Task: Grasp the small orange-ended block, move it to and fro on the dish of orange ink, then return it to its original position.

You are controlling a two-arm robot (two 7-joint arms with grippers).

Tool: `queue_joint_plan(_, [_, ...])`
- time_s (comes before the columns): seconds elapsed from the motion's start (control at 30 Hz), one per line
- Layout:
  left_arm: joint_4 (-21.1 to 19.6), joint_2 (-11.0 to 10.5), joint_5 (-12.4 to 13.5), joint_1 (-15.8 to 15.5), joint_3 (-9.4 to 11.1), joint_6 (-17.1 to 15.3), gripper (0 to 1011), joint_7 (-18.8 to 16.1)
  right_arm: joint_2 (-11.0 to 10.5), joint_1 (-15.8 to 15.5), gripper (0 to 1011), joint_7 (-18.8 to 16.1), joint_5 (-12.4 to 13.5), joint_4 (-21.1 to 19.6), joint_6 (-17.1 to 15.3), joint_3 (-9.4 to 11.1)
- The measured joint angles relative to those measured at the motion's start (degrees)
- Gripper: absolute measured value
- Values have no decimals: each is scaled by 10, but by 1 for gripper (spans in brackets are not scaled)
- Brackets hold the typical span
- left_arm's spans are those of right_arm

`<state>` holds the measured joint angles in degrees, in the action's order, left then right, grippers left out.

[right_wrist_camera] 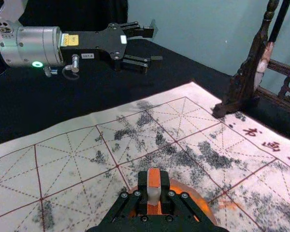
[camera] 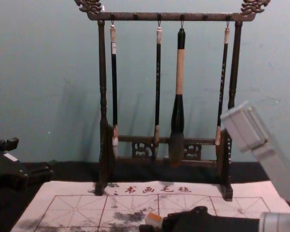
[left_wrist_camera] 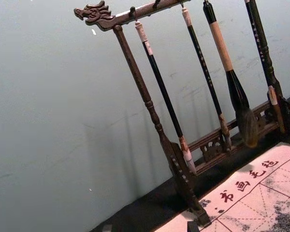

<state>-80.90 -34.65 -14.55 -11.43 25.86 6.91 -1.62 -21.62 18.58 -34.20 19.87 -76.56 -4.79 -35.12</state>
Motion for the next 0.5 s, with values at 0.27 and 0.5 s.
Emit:
queue_joint_plan(0.27, [0, 0, 0, 0, 0, 0, 1001, 0, 15, 18, 116, 4, -8, 26, 7, -4])
queue_joint_plan(0.5, [0, 0, 0, 0, 0, 0, 1001, 0, 18, 23, 116, 12, -12, 35, 10, 2])
